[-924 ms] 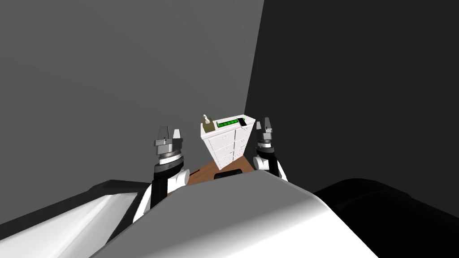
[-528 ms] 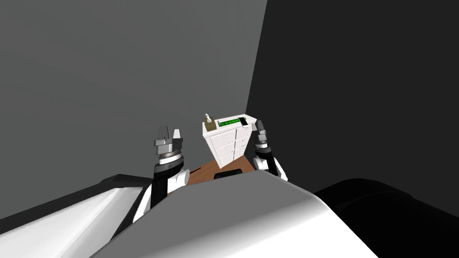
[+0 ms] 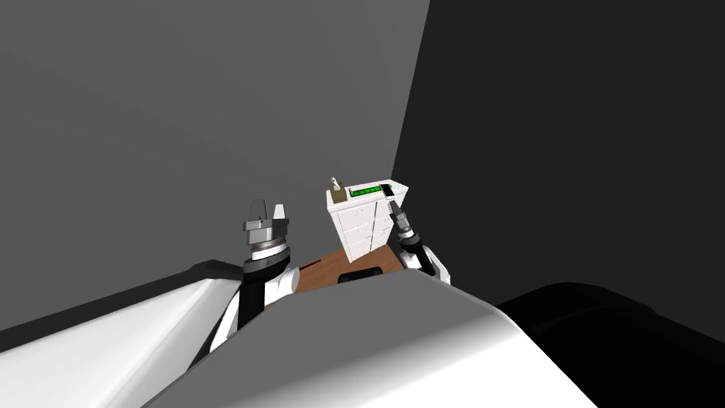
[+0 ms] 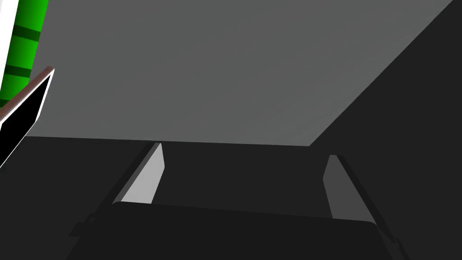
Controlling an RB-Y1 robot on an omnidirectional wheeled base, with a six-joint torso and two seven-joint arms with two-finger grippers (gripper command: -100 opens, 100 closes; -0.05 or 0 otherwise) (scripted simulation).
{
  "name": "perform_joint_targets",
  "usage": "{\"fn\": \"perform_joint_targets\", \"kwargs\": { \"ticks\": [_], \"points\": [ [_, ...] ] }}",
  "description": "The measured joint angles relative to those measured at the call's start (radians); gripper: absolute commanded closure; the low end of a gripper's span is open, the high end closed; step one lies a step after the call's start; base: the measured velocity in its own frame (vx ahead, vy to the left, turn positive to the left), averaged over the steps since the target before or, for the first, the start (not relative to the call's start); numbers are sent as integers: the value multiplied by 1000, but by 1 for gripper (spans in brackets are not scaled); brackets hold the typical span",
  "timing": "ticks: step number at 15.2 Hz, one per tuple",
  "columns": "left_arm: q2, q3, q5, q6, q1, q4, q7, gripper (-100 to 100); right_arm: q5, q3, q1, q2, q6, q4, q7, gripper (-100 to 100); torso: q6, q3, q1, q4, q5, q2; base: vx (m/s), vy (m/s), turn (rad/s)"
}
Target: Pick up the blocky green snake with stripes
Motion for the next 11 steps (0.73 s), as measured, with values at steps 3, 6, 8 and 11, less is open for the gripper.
{"fn": "perform_joint_targets", "kwargs": {
  "ticks": [3, 6, 8, 11],
  "points": [
    [0, 0, 0, 0, 0, 0, 0, 0, 7, 23, -3, -62, -28, 45, 7, -100, 0, 0, 0, 0, 0, -1, -63, 22, 85],
    [0, 0, 0, 0, 0, 0, 0, 0, 16, 48, -14, -122, -43, 87, 17, -100, 0, -1, -1, 0, 0, -1, -65, 26, 94],
    [0, 0, 0, 0, 0, 0, 0, 0, 25, 72, -27, -161, -62, 126, 26, -100, 0, 0, 0, 0, 0, 0, -78, 33, 72],
    [0, 0, 0, 0, 0, 0, 0, 0, 34, 98, -38, -221, -91, 178, 36, -100, 0, 0, 1, 0, 0, 0, -64, 39, 104]
  ]
}}
